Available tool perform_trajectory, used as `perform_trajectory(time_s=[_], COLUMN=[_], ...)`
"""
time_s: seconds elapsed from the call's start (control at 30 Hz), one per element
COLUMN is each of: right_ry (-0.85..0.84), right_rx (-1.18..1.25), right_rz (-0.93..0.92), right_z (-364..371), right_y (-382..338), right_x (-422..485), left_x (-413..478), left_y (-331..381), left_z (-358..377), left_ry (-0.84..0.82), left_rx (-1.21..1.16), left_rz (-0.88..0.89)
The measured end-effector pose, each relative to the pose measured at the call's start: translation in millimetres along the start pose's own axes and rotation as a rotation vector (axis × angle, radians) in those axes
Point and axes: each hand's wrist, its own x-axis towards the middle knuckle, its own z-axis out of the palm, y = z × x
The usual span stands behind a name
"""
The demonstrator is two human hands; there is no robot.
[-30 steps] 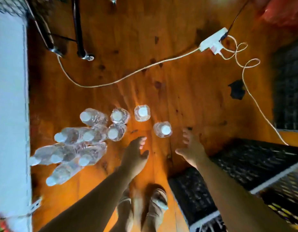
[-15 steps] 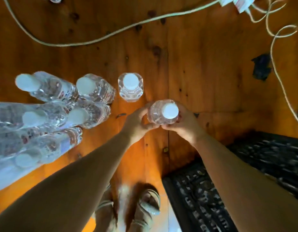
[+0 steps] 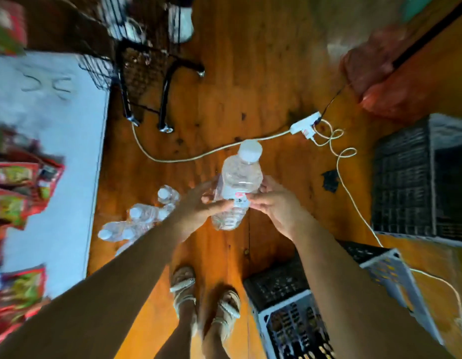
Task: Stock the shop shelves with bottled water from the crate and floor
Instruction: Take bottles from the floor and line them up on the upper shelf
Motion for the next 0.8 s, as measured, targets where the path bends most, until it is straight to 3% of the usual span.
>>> perform_trajectory(time_s=[0.2, 0.37, 0.8], right_ry=[-0.096, -0.277, -0.956], right_rx=[-0.083, -0.248, -0.529], right_rz=[-0.147, -0.315, -0.548], right_z=[68.1, 141.9, 373.0], right_y=[-137.4, -212.1, -259.7], right_x=[-76.4, -140.8, -299.4], left_x=[-98.6, -202.5, -503.8], left_y=[145.8, 222.1, 246.2], left_z=[-30.3, -54.8, -79.4], left_ry=[0.024, 0.203, 0.876], left_rx=[-0.063, -0.039, -0.139], left_rz=[0.133, 0.281, 0.563])
